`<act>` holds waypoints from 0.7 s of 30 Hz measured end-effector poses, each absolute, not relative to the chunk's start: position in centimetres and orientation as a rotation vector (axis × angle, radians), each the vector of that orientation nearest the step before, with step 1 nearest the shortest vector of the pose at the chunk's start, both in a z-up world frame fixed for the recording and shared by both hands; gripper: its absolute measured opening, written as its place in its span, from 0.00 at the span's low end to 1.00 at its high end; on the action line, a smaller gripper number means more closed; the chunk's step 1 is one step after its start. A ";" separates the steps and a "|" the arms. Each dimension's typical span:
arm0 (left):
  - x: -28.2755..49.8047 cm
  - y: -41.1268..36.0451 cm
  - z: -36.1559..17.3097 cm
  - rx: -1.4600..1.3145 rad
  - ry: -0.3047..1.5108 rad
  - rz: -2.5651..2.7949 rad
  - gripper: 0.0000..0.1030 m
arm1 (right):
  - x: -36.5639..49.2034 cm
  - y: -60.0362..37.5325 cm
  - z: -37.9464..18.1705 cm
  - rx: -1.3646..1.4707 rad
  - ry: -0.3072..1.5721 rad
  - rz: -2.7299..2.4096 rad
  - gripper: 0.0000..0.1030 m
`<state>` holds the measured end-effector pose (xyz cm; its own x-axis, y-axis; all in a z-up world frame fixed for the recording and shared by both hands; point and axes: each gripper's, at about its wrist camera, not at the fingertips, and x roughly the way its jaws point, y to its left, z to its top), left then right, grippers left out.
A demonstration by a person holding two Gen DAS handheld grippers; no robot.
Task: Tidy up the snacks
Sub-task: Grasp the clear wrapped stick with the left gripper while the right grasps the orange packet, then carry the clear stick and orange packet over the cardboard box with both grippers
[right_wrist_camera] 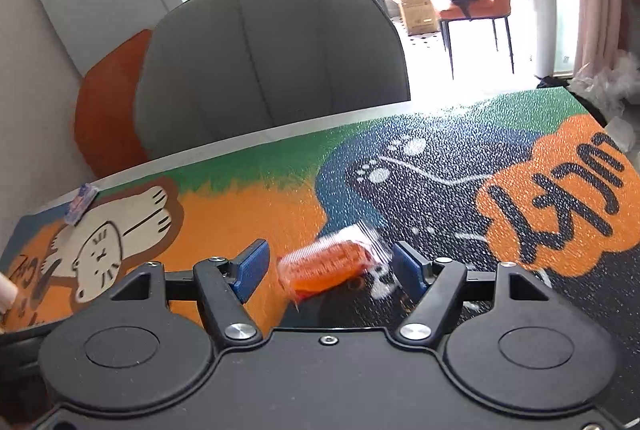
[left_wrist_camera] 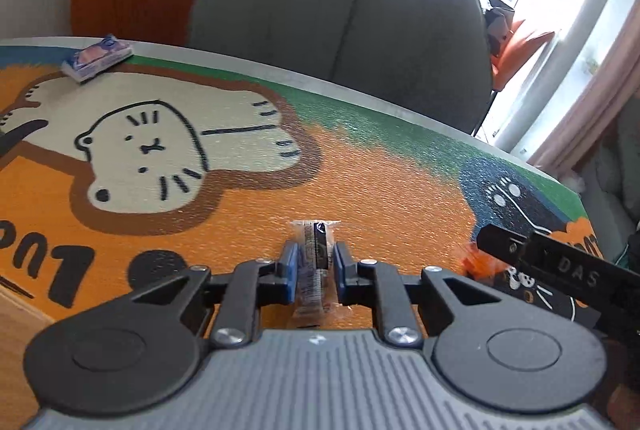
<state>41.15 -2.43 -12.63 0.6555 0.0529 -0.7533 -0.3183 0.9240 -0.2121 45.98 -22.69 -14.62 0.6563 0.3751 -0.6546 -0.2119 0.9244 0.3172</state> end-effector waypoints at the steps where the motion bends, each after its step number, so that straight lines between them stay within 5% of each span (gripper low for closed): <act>1: 41.1 -2.3 -12.6 -0.344 0.832 0.219 0.17 | 46.1 -22.4 -14.7 0.215 0.788 0.331 0.68; 8: 41.0 -1.8 -12.6 -0.357 0.833 0.229 0.17 | 46.5 -20.1 -15.0 0.104 0.774 0.270 0.66; 15: 40.5 -1.9 -12.7 -0.350 0.836 0.223 0.17 | 45.4 -21.5 -14.6 0.115 0.776 0.293 0.25; 21: 39.4 -2.6 -12.6 -0.342 0.840 0.199 0.17 | 43.1 -22.9 -14.6 0.133 0.787 0.338 0.21</act>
